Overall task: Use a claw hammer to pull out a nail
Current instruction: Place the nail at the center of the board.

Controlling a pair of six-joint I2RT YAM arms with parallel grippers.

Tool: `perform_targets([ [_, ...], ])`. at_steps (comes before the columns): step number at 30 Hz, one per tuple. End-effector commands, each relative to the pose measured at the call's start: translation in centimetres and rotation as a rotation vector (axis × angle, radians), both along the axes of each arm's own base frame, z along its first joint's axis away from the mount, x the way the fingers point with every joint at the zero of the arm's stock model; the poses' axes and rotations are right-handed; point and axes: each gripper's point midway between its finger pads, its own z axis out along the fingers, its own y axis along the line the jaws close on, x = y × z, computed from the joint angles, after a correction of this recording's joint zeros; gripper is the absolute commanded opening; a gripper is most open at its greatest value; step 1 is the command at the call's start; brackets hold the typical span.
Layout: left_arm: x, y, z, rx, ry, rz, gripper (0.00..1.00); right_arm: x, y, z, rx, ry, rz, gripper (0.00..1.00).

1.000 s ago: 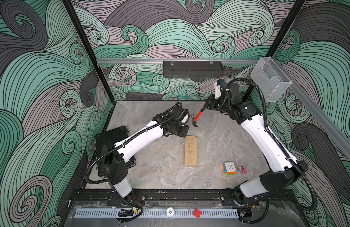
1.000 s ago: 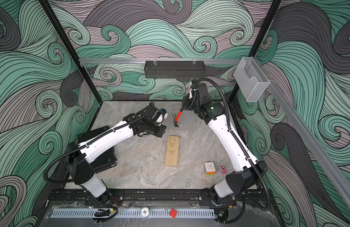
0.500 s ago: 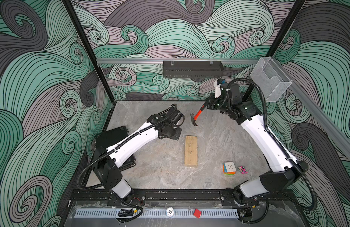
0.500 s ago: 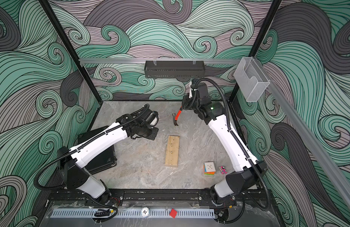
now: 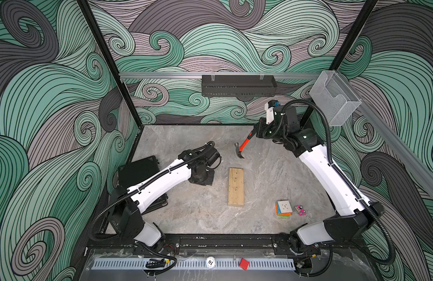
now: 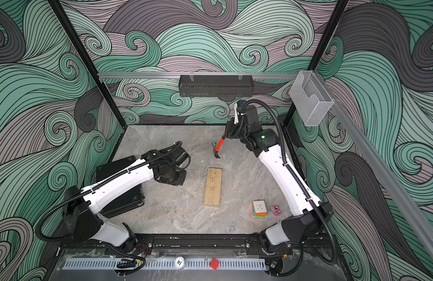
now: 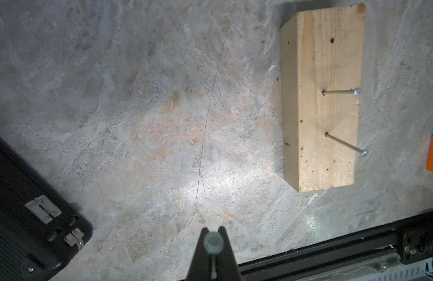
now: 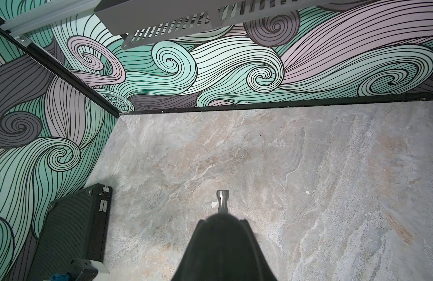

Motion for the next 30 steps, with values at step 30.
perform_targets([
  [30, -5.7, 2.1, -9.2, 0.045, 0.223, 0.097, 0.0, 0.3, 0.2, 3.3, 0.074, -0.111, 0.006, 0.07],
])
